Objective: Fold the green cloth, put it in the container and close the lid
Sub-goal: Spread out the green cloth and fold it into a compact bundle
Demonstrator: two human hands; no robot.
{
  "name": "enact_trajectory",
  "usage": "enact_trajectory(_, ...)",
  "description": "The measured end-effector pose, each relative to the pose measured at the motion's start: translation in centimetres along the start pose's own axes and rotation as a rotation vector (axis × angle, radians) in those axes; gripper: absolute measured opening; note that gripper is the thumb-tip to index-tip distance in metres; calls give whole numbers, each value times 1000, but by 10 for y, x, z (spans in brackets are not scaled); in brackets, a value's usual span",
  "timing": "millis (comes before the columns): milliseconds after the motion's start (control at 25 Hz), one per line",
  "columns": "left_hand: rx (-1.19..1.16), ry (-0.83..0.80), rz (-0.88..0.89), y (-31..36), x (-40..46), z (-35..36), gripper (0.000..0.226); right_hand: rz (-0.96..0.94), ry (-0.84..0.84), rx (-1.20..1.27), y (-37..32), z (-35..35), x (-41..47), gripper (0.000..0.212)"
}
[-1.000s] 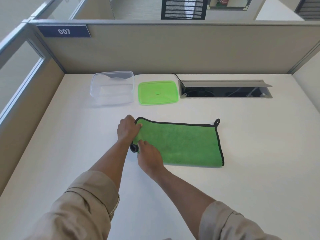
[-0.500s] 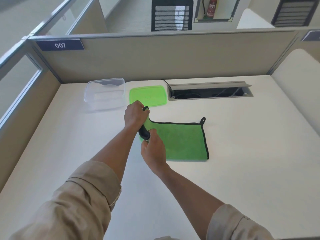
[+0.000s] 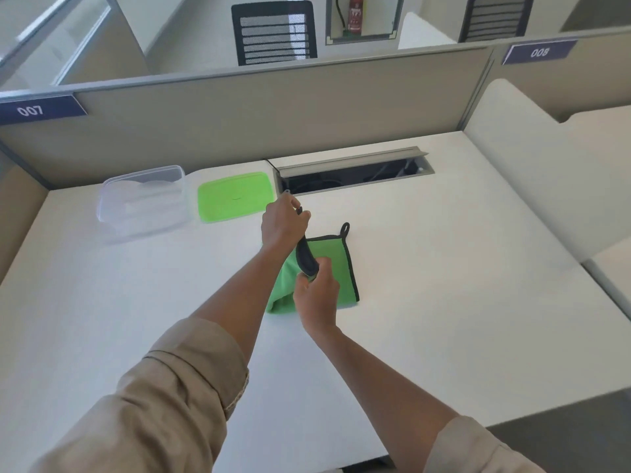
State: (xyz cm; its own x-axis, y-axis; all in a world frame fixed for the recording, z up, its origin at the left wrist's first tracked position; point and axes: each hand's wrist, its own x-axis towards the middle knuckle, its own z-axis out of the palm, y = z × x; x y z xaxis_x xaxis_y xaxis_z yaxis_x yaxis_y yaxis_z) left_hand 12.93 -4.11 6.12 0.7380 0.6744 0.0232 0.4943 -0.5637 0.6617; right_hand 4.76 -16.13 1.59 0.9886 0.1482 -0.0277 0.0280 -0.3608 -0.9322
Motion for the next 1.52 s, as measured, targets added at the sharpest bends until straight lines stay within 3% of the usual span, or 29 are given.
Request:
enact_trajectory(240, 5, -108, -6, 18, -14, 64, 17, 256, -69, -40, 43, -45, 25, 14)
enact_trajectory(400, -27, -189, -21, 15, -22, 83, 24, 314, -94, -64, 60, -58, 28, 15)
enact_trajectory(560, -7, -376, -16, 9, -30, 102, 20, 275, -57, -225, 76, -68, 34, 39)
enact_trajectory(680, -3, -404, 10, 0, -35, 107, 12, 168, -59, -365, 83, -72, 34, 53)
enact_trajectory(800, 33, -462, 79, -6, -37, 108, 21, 95, -123, -426, 89, -74, 34, 52)
enact_trajectory(960, 146, -542, 242, -21, -55, 108, 53, 81, -224, -456, 95, -78, 36, 46)
enact_trajectory(1160, 189, -453, 346, -34, -79, 103, 45, -69, -236, -585, 89, -82, 36, 37)
enact_trajectory(1520, 401, -95, 513, -103, -118, 45, 43, -551, -248, -943, 75, -76, 29, 45)
